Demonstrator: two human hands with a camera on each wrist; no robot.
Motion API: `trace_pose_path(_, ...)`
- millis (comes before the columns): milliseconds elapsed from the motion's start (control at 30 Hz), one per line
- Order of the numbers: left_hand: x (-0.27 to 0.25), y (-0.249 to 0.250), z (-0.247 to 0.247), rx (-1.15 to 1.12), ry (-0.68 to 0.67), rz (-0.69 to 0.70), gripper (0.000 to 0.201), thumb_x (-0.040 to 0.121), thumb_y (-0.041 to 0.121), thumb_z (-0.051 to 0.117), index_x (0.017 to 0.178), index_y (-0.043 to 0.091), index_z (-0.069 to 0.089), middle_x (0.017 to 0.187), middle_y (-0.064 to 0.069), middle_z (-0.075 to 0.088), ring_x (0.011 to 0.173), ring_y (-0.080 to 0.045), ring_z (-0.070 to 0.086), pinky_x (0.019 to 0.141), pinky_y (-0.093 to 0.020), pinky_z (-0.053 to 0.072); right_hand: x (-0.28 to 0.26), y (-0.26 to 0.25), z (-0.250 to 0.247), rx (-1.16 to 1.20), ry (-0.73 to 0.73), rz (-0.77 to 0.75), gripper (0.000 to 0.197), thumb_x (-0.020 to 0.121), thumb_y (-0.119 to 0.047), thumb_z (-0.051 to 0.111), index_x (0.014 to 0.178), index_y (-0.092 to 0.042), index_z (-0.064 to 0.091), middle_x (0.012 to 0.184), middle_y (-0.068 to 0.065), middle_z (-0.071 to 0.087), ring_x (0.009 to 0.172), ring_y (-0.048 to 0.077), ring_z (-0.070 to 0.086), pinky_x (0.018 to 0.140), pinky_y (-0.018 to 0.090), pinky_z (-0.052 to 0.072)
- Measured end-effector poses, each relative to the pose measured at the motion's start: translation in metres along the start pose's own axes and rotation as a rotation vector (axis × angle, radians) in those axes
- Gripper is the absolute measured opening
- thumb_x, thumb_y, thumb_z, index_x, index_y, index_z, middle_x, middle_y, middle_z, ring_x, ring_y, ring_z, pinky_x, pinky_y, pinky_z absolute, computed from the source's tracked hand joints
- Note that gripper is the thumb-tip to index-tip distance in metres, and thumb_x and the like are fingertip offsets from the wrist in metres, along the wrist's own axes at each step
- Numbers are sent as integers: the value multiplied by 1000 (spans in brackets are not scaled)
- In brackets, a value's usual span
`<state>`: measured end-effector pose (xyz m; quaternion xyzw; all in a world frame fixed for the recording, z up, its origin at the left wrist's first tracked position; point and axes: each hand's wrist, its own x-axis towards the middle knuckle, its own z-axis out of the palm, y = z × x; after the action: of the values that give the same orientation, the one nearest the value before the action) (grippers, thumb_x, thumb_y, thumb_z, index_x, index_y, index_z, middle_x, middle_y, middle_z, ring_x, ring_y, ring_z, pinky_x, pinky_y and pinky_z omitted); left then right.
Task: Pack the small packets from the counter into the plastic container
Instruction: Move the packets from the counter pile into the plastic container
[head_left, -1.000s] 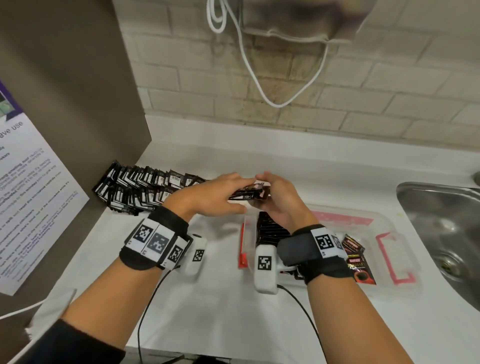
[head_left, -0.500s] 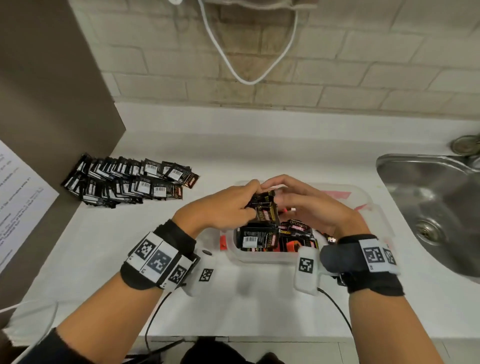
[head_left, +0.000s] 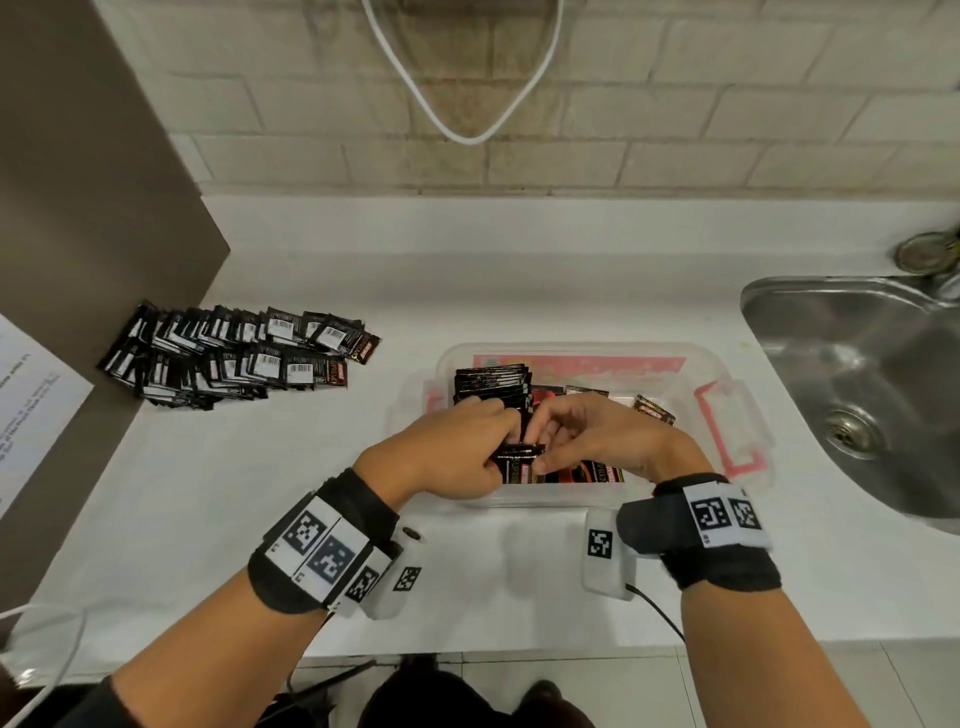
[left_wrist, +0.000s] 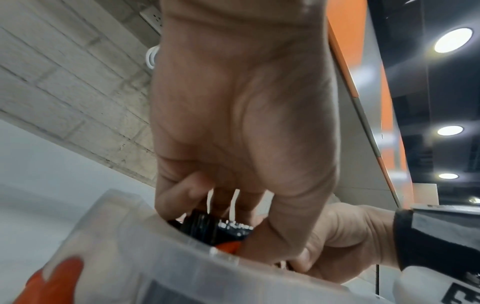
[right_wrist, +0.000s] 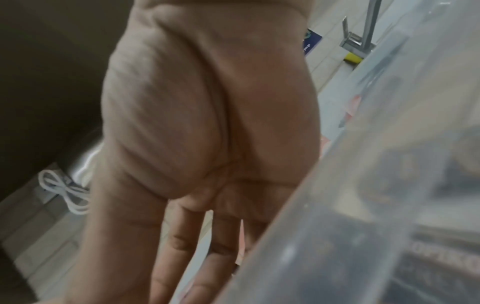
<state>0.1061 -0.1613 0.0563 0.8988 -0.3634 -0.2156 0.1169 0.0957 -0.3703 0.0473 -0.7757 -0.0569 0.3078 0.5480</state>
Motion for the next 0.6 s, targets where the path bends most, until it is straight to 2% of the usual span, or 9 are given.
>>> trace_pose_path(67,0,-1,1,-3,-12,4,20,88,18,60,105,22,50,99,6,47,95,-15,43,82,-37,46,-1,2,0,-9,-11,31,29,74,4,81,98,-6,67,87,9,59,66,9,60,69,25,52)
trace_pose_path(167,-2,-5,-4,-39,-17,-5,29,87,16,65,114,23,58,101,7,58,92,-14,53,81,-39,51,-3,5,-4,14,2,46,34,72,0,84,98,-8,65,86,7,61,65,8,63,67,21,53)
trace_pose_path(267,-4,-8,-9,-60,-44,-26,32,86,14,69,115,26,60,101,5,63,84,-12,57,77,-38,54,-3,10,-9,108,67,82,33,78,-4,80,105,-6,60,82,4,63,75,21,69,74,31,58)
trace_pose_path(333,-4,-9,-8,-35,-56,-19,32,87,14,69,116,26,64,98,6,64,83,-12,58,76,-37,54,-2,11,-8,163,87,134,24,86,1,68,108,-5,58,84,7,63,82,28,72,81,36,60)
trace_pose_path(400,-2,-7,-7,-20,-53,-3,34,86,13,70,118,25,66,97,6,63,82,-12,56,75,-35,52,0,10,-5,167,61,165,24,88,8,59,109,-3,58,88,11,62,82,26,73,81,32,60)
trace_pose_path(500,0,-9,-9,-69,-52,-14,40,85,16,74,123,24,66,97,5,60,75,-8,53,76,-31,51,5,11,1,157,52,137,22,89,13,56,107,1,59,83,9,62,74,14,72,73,26,60)
trace_pose_path(567,-1,-12,-14,-162,-55,-41,42,83,19,77,123,25,66,94,4,64,72,-10,61,74,-35,56,7,12,2,168,70,129,19,89,13,54,102,0,61,81,8,62,73,13,70,72,26,60)
trace_pose_path(600,-2,-13,-17,-215,-55,-49,40,82,23,79,120,26,66,91,4,66,73,-14,65,73,-38,58,7,13,1,185,71,135,18,91,12,53,101,0,62,82,9,63,75,16,70,73,28,61)
